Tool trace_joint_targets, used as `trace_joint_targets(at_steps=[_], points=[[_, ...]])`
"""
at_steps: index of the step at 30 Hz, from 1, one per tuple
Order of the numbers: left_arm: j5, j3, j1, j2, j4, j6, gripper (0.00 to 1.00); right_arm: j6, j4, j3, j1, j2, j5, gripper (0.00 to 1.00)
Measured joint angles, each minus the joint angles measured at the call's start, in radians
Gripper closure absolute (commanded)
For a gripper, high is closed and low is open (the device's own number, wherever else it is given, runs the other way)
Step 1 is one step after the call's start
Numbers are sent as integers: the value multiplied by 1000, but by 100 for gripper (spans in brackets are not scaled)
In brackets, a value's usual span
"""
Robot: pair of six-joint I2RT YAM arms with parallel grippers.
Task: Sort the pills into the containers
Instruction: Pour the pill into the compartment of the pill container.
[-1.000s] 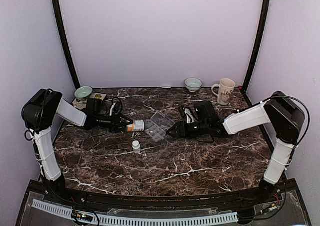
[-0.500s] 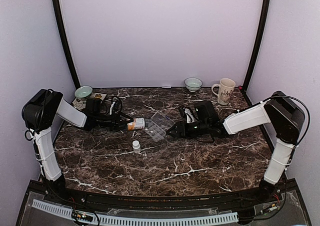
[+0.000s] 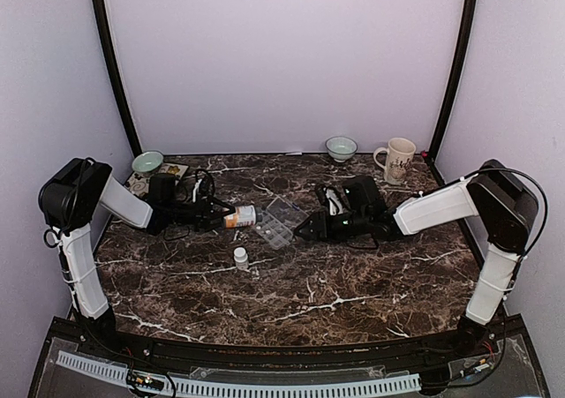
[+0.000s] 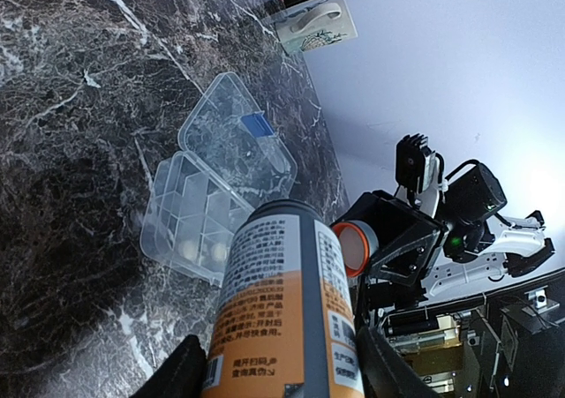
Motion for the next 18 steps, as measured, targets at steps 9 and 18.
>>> trace_joint_targets(at_steps=[9, 18], points=[[51, -7, 0, 0, 56, -55, 95, -26, -13, 29, -3, 0, -2, 71], [115, -10, 0, -6, 141, -146, 94, -114, -78, 101, -6, -35, -23, 71]])
